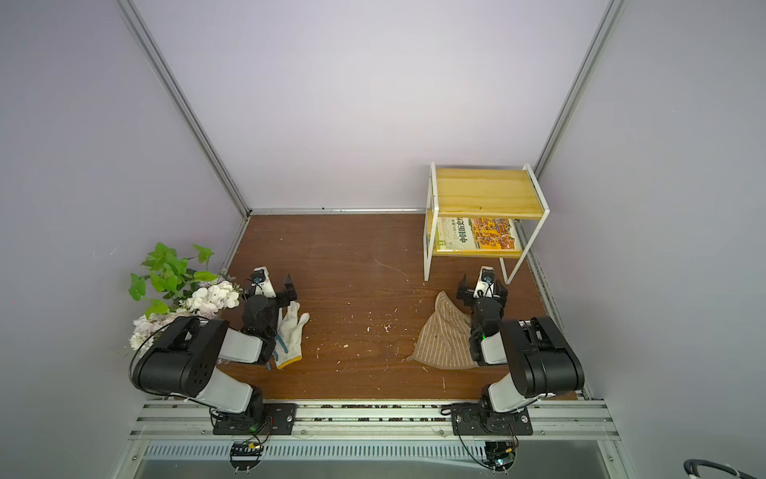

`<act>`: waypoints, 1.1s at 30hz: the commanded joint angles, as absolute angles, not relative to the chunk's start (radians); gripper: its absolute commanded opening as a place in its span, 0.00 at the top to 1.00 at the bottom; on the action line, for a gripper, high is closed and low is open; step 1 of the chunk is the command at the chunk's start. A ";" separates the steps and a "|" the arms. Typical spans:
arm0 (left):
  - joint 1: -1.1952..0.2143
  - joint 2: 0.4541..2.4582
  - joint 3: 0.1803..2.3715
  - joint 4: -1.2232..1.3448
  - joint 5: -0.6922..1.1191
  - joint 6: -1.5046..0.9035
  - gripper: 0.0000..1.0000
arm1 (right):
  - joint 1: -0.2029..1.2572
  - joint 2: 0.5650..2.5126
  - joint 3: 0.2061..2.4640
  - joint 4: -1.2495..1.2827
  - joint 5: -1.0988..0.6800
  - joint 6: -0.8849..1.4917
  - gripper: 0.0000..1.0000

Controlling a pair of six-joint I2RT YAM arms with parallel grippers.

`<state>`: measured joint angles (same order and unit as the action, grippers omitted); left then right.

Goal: Wipe the bookshelf clean with a cloth
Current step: Move the shelf to the center of the board.

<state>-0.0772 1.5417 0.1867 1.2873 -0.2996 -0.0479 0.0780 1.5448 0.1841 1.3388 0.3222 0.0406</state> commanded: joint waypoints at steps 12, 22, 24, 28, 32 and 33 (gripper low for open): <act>-0.063 1.535 0.201 1.305 -0.309 -0.054 0.01 | 0.082 1.542 0.185 1.379 0.317 0.034 0.00; -0.066 1.506 0.190 1.304 -0.258 -0.021 0.01 | 0.077 1.510 0.154 1.403 0.344 0.055 0.01; -0.094 1.461 0.188 1.290 -0.312 0.003 0.01 | 0.077 1.469 0.110 1.443 0.323 0.047 0.00; -0.293 1.350 0.259 1.173 -0.546 0.170 0.01 | 0.099 1.358 0.069 1.421 0.470 0.068 0.00; -0.480 1.330 0.362 1.173 -0.665 0.215 0.01 | 0.096 1.073 0.166 1.013 0.573 0.142 0.00; -0.522 1.337 0.393 1.171 -0.691 0.213 0.01 | 0.095 1.020 0.178 0.977 0.543 0.134 0.00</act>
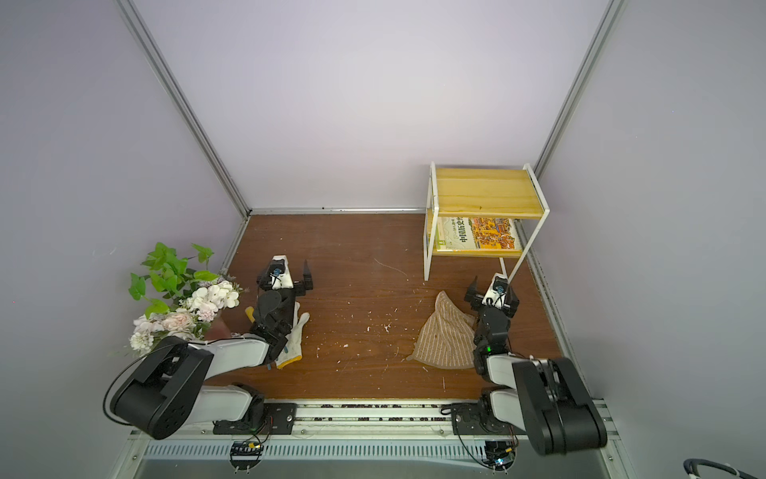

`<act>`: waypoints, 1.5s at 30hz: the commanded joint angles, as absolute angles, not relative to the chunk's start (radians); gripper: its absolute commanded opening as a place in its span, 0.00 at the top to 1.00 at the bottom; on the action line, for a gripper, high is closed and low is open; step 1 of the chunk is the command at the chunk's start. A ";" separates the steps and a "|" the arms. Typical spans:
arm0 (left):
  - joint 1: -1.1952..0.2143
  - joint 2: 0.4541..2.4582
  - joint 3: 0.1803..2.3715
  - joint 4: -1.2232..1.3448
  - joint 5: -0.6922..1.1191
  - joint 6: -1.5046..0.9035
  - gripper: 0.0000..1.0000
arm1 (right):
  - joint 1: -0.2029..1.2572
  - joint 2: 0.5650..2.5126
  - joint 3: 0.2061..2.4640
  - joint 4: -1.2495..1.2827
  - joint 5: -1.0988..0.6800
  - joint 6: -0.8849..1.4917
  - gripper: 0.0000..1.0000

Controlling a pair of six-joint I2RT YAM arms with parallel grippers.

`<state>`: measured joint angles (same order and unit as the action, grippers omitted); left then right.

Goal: Wipe the bookshelf clean with a cloth
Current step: Move the shelf to the center of the board.

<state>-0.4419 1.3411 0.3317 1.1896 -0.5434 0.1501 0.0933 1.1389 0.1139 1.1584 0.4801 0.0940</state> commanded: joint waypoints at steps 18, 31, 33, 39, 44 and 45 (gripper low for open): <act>-0.920 1.951 1.345 0.597 -0.274 -0.191 0.02 | 0.059 0.784 0.298 0.780 0.371 0.189 0.01; -0.920 2.172 1.729 0.499 -0.481 -0.096 0.74 | 0.019 0.794 0.291 0.672 0.508 0.232 0.01; -0.920 2.129 1.651 0.554 -0.487 -0.087 0.81 | 0.009 0.808 0.293 0.676 0.506 0.238 0.01; -0.918 2.053 1.524 0.594 -0.592 -0.017 1.00 | 0.001 0.821 0.299 0.740 0.454 0.130 0.01; -0.882 1.938 1.313 0.687 -0.625 0.078 1.00 | 0.001 0.866 0.359 0.727 0.285 0.033 0.02; -0.865 1.906 1.270 0.695 -0.610 0.071 1.00 | 0.002 0.878 0.369 0.729 0.238 0.033 0.02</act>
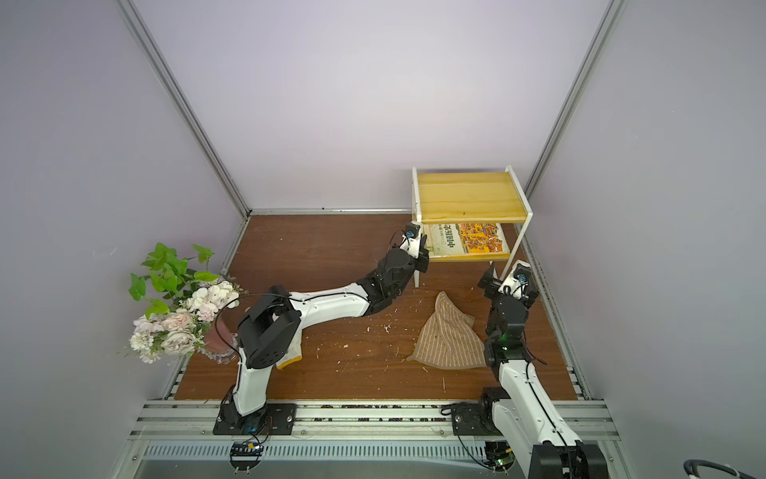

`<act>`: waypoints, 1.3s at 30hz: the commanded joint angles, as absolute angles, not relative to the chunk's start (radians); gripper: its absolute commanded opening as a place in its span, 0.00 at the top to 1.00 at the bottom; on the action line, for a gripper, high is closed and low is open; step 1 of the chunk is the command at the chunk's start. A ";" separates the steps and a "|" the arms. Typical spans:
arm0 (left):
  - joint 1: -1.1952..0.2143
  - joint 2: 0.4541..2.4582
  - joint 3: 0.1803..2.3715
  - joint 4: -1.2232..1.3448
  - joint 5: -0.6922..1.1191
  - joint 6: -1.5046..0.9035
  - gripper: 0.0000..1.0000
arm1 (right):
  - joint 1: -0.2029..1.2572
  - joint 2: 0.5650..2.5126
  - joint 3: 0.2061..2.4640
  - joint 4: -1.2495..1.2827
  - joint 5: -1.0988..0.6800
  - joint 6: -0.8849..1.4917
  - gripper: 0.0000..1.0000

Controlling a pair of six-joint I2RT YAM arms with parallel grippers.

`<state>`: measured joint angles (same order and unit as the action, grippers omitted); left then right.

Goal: Wipe the bookshelf clean with a cloth
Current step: Move the shelf to the center of the board.

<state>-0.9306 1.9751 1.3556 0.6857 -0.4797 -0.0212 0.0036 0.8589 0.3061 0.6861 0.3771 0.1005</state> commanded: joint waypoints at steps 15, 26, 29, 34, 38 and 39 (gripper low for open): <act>-0.494 1.449 0.673 0.805 -0.178 0.133 1.00 | 0.154 0.991 0.371 0.895 -0.187 0.045 0.04; -0.378 1.330 0.644 0.601 0.130 0.192 1.00 | 0.215 0.947 0.359 0.576 -0.066 0.344 0.02; -0.363 1.344 0.679 0.543 0.214 0.210 1.00 | 0.216 0.916 0.394 0.231 0.045 0.505 0.02; -0.348 1.379 0.726 0.488 0.291 0.212 0.99 | 0.216 0.866 0.405 -0.190 0.135 0.672 0.02; -0.337 1.375 0.678 0.537 0.297 0.180 0.96 | 0.216 0.874 0.353 -0.209 0.050 0.691 0.04; -0.328 1.373 0.674 0.536 0.295 0.177 0.96 | 0.217 0.885 0.342 -0.201 0.028 0.690 0.06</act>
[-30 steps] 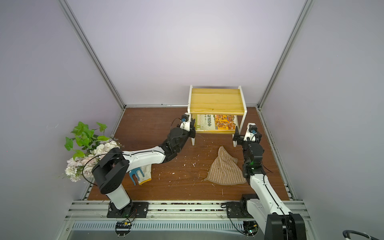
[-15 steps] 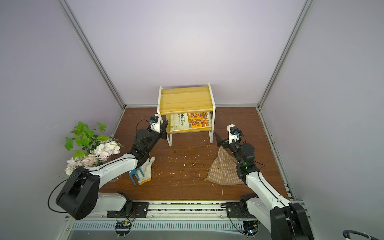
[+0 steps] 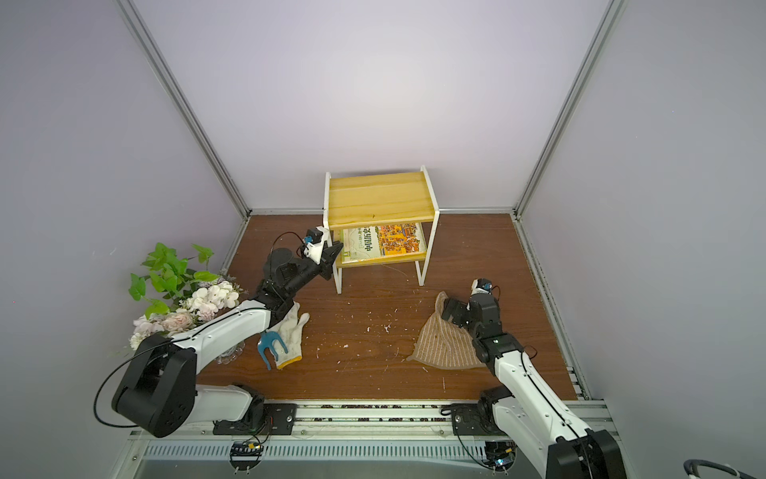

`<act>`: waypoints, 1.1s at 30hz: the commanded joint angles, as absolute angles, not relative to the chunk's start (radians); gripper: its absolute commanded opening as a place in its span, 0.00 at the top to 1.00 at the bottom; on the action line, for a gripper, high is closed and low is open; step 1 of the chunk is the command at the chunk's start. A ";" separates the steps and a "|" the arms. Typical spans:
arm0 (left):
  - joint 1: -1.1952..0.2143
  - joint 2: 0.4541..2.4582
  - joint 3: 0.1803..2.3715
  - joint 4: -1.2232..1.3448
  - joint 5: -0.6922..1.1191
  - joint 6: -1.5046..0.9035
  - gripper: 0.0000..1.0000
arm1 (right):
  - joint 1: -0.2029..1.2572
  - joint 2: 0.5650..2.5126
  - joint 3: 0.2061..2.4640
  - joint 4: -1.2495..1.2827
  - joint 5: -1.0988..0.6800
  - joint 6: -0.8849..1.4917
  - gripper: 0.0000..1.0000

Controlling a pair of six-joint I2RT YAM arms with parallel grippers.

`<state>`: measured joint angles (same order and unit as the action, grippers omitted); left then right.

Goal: Wipe the bookshelf clean with a cloth
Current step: Move the shelf to the center of the board, then pick up the cleaning item at the center of the board, then wipe the dust from the shelf.

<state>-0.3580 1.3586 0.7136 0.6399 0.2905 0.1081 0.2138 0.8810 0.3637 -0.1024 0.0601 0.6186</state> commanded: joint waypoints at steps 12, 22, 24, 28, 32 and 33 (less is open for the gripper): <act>-0.281 1.344 0.664 0.531 0.310 0.154 0.73 | 0.332 1.021 0.309 -0.019 0.004 0.684 0.75; -0.281 1.225 0.551 0.714 0.295 -0.097 0.43 | 0.335 0.794 0.347 0.382 -0.129 0.483 1.00; -0.281 1.203 0.544 0.761 0.308 -0.160 0.41 | 0.336 0.820 0.367 0.548 -0.149 0.461 1.00; -0.281 1.196 0.593 0.761 0.297 -0.250 0.40 | 0.338 0.957 0.497 0.668 -0.143 0.431 1.00; -0.283 1.236 0.623 0.742 0.305 -0.280 0.39 | 0.340 1.055 0.453 0.644 0.041 0.482 1.00; -0.284 1.249 0.629 0.738 0.312 -0.284 0.39 | 0.340 1.082 0.408 0.690 0.065 0.506 1.00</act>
<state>-0.2935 1.2182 0.5995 0.7261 0.3035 -0.2260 0.3359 1.0290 0.4835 0.6029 -0.0460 0.4797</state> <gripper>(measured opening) 0.612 0.057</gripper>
